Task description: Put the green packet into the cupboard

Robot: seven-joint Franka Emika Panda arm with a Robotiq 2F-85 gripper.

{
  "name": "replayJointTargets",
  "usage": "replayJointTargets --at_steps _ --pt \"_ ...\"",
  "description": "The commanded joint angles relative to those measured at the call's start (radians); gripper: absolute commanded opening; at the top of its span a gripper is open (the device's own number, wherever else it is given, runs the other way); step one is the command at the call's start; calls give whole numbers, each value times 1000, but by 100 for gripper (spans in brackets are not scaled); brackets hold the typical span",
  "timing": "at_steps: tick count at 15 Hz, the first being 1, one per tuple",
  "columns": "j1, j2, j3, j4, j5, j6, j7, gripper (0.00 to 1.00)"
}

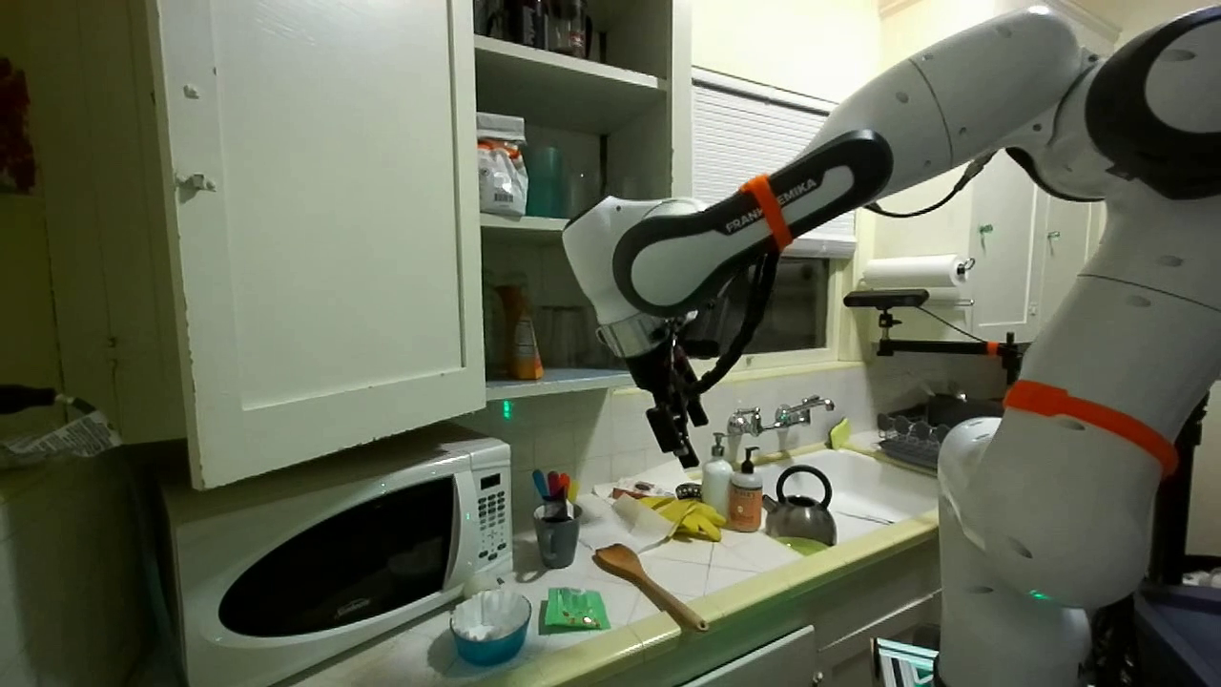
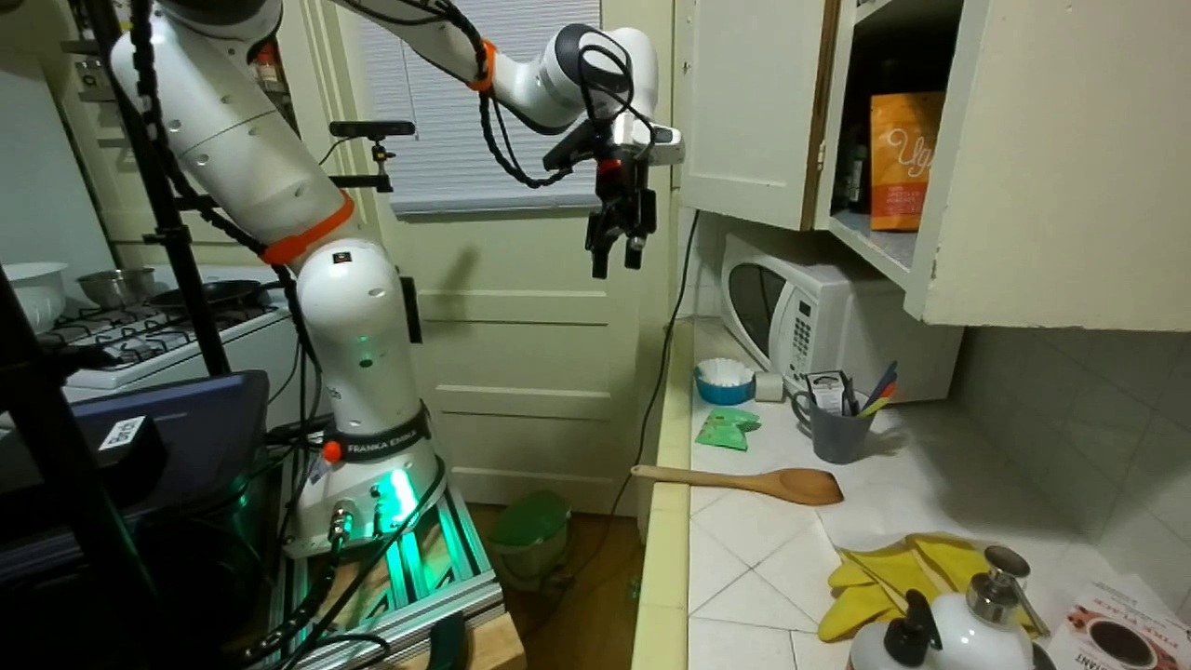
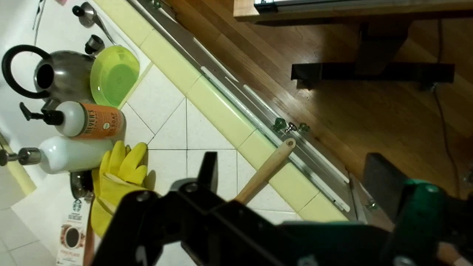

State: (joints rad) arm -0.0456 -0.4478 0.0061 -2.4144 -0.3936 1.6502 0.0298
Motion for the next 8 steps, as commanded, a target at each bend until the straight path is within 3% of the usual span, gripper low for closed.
replayJointTargets --at_steps 1,5,8 --pt "-4 152 -81 -45 -58 185 -175 100" --pt "-39 351 -165 -36 -83 441 -414 100" --pt "-68 524 -193 21 -32 573 -615 100"
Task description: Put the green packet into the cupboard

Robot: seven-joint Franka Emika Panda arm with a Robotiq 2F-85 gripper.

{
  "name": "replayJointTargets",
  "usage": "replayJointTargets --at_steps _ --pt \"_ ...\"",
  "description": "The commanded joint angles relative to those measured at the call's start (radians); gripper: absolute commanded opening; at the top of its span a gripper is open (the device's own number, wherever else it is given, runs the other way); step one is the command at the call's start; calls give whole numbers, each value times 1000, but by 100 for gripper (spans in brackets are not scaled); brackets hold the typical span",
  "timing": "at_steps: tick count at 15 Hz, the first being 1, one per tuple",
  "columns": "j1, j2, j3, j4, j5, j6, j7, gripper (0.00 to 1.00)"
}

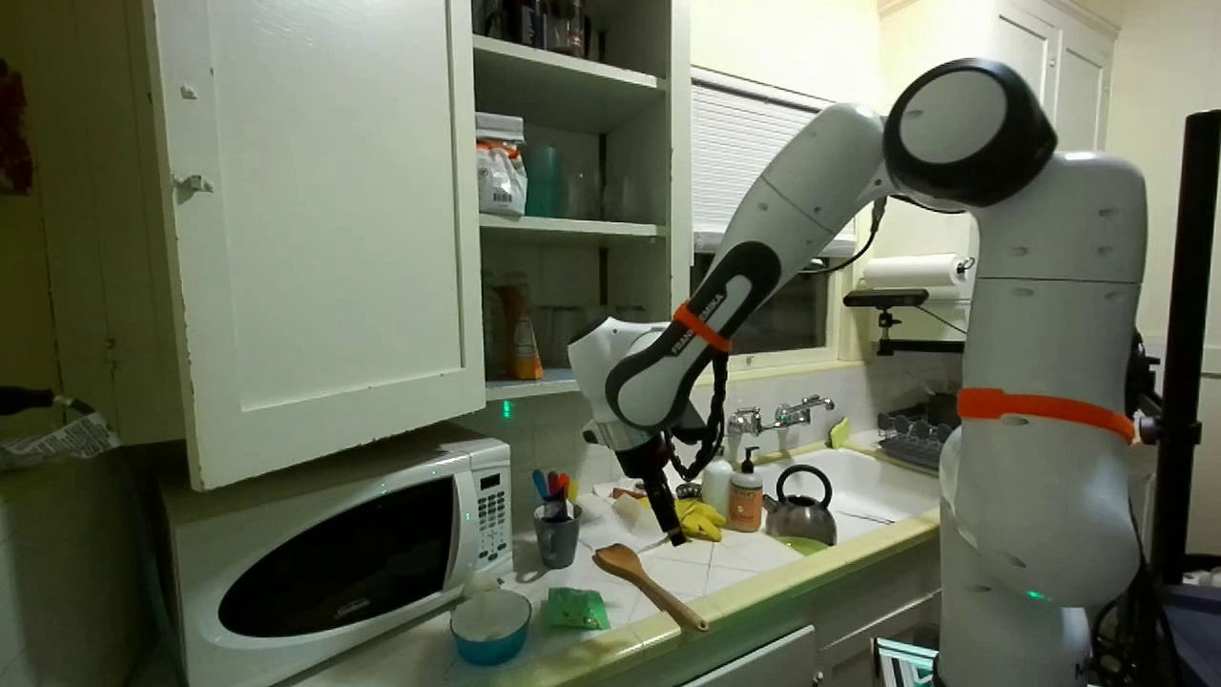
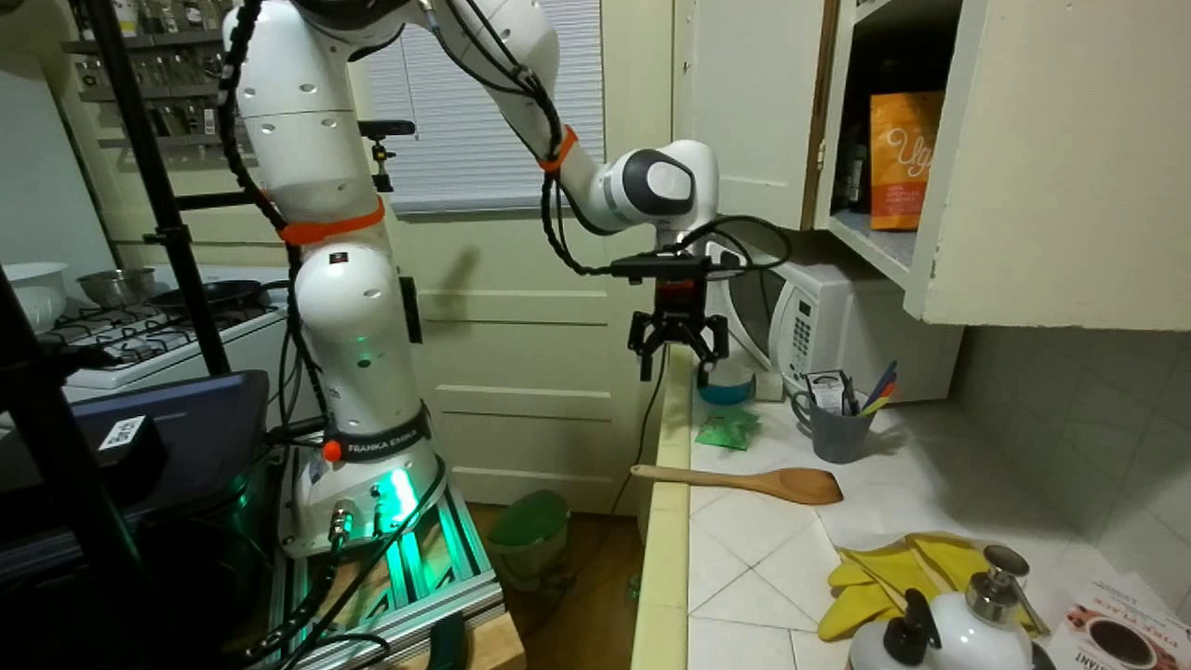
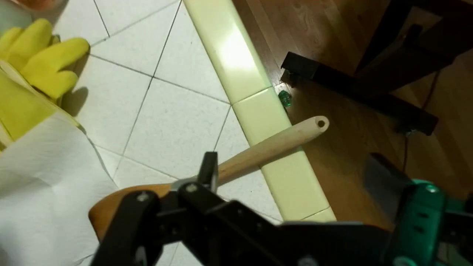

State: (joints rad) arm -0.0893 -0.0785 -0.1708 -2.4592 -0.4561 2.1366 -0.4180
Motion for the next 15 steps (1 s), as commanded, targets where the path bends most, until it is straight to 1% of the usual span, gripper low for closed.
replayJointTargets --at_steps 1,2,3,4,5,7,9,10,11,12,13,15 --pt "-35 202 -14 88 45 110 -232 100" --pt "-43 256 -4 126 78 91 -291 100" --pt "-47 301 9 171 94 19 -312 100" --pt "-32 328 6 213 35 -25 -111 100" --pt "-53 242 9 115 49 53 -208 100" --pt "-52 306 18 179 42 15 -145 100" --pt "-51 328 22 203 41 7 -129 100" --pt "-52 315 23 171 3 93 -134 100" --pt "-58 320 26 165 -14 142 -161 100" --pt "-81 332 37 154 27 230 -229 100" --pt "-93 339 43 143 49 294 -266 100" --pt "-132 350 66 105 147 426 -361 100"
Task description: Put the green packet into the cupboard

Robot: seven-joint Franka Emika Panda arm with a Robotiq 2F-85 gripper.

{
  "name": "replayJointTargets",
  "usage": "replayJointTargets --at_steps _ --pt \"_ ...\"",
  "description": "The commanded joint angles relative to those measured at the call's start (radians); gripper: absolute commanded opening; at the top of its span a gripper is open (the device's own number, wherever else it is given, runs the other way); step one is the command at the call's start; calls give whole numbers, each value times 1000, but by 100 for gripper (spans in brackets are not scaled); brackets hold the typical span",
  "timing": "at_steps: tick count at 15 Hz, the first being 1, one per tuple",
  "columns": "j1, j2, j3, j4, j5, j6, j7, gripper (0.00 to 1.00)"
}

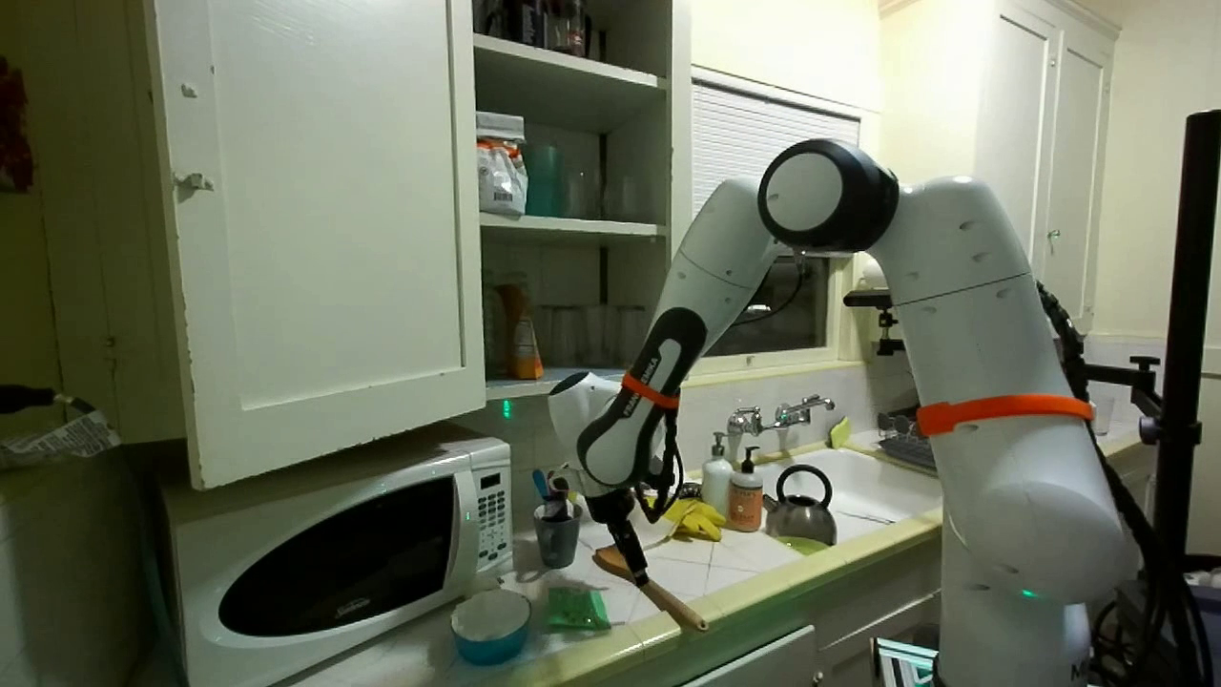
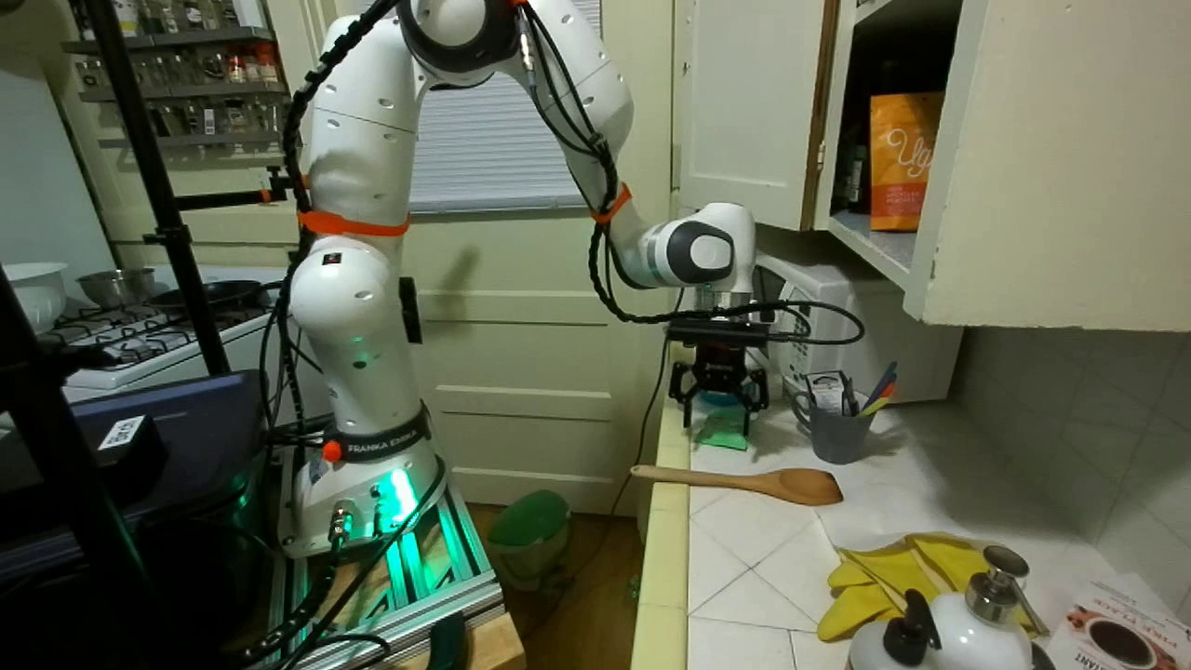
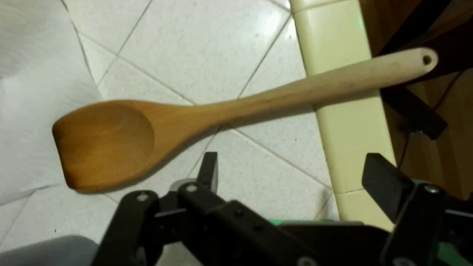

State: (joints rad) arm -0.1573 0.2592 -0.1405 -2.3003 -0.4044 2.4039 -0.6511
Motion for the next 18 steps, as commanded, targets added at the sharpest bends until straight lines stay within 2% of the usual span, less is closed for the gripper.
replayJointTargets --at_steps 1,4,6,10,15,16,17,18 --pt "-82 6 53 -87 161 223 -165 100" --pt "-150 3 130 -153 368 372 -322 100" --pt "-163 15 158 -167 440 429 -347 100" --pt "-132 45 136 -146 405 488 -267 100" --pt "-125 133 134 -48 386 433 -228 100" --pt "-121 154 127 -26 377 423 -211 75" --pt "-117 172 121 -5 369 415 -197 74" --pt "-116 188 120 13 364 409 -185 66"
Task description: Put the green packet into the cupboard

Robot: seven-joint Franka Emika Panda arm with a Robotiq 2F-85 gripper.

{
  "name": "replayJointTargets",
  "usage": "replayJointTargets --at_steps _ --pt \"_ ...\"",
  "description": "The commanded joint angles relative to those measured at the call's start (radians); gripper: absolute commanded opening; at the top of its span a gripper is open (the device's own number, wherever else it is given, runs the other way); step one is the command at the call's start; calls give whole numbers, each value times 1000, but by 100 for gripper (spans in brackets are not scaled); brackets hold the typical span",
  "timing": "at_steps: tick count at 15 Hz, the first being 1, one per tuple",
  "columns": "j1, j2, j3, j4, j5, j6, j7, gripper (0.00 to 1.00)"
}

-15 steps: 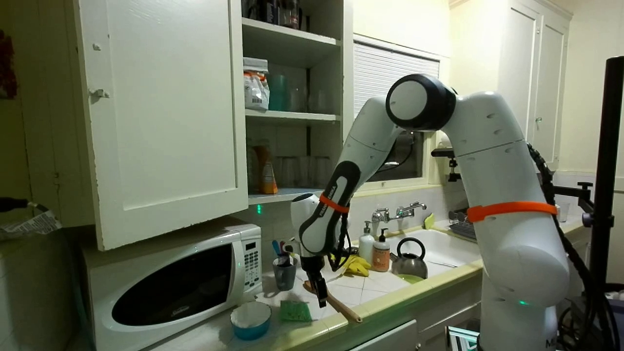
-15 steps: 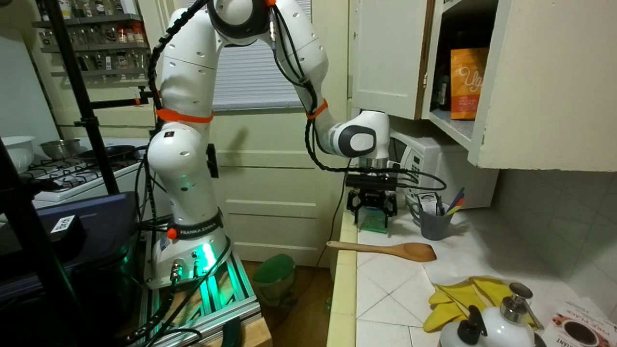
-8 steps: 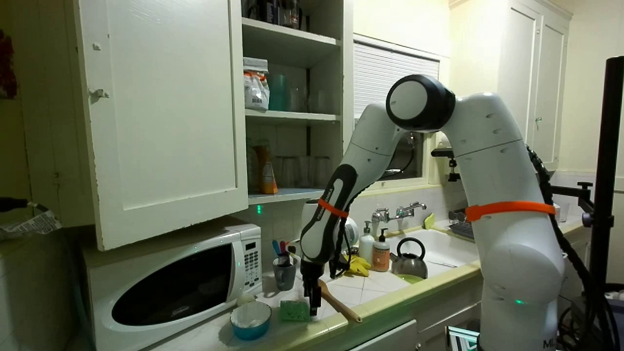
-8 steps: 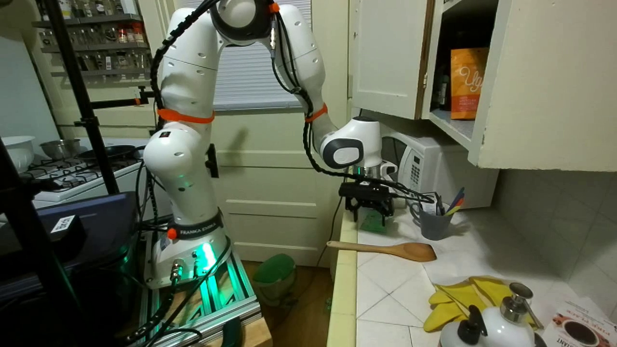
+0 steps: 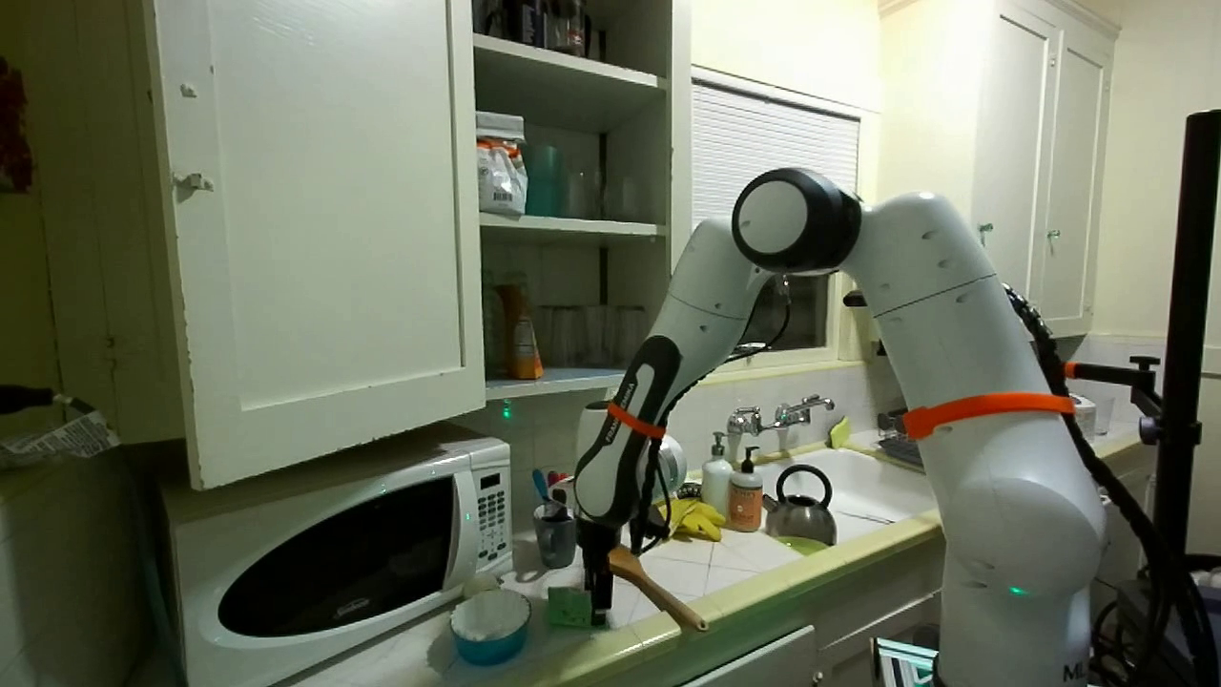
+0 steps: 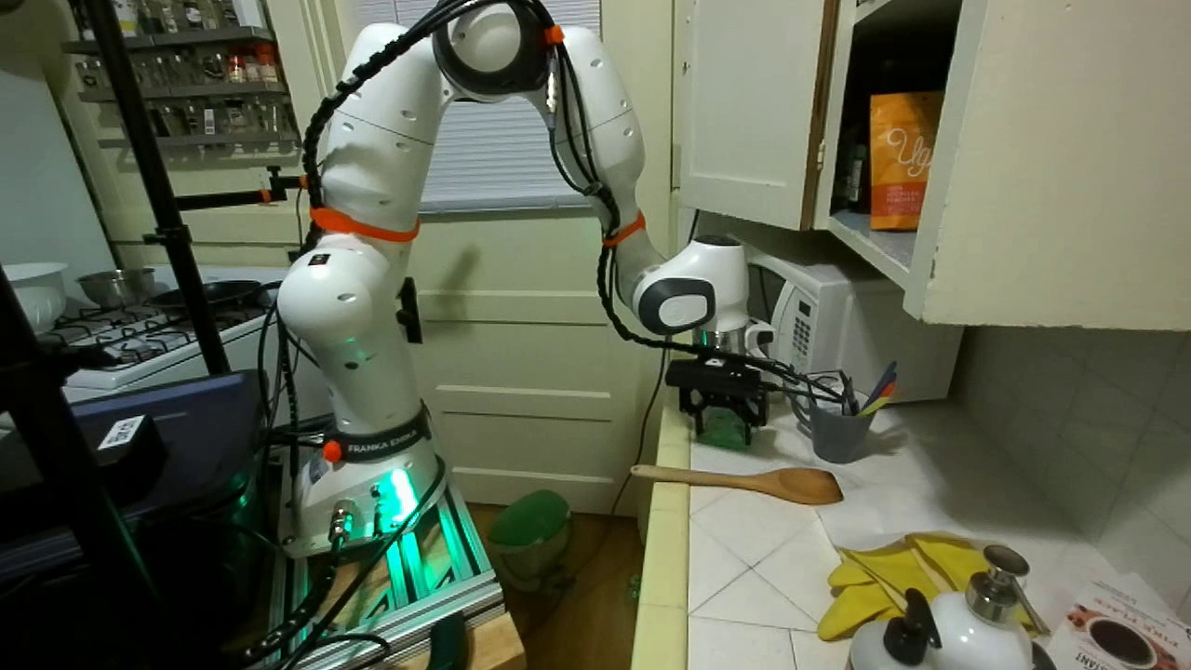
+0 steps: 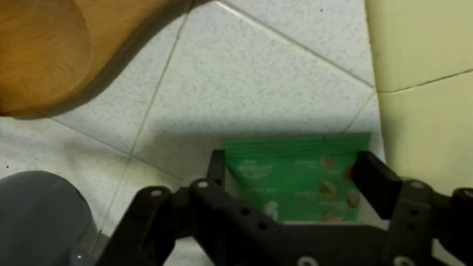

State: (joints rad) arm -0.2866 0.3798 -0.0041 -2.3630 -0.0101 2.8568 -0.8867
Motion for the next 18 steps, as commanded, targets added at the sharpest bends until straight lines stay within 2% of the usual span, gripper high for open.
replayJointTargets --at_steps 1,5,9,10,12,13,14,18 --pt "20 76 -23 86 -40 -48 64 58" --pt "59 48 -52 84 -85 -76 147 29" --pt "114 -58 -103 -8 -182 -122 267 1" --pt "127 -84 -119 -33 -210 -137 303 6" --pt "141 -155 -150 -102 -266 -149 371 0" --pt "146 -196 -169 -143 -297 -142 416 3" --pt "145 -241 -184 -184 -321 -133 455 2" --pt "113 -443 -224 -354 -381 -32 566 3"
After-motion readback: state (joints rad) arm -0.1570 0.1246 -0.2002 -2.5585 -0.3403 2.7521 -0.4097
